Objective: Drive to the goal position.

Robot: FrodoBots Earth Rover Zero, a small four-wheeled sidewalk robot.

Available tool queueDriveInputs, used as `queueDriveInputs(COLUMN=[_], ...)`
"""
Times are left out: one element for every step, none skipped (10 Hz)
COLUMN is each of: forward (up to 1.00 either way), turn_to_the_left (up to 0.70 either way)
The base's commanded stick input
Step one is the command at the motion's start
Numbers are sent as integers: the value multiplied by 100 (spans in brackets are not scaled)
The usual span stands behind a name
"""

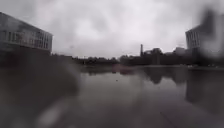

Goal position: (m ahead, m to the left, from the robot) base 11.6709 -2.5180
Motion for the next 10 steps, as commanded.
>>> queueDriveInputs(forward=[70,70,70,70,70,70,70,70,70,70], turn_to_the_left=[0,0,0,0,0,0,0,0,0,0])
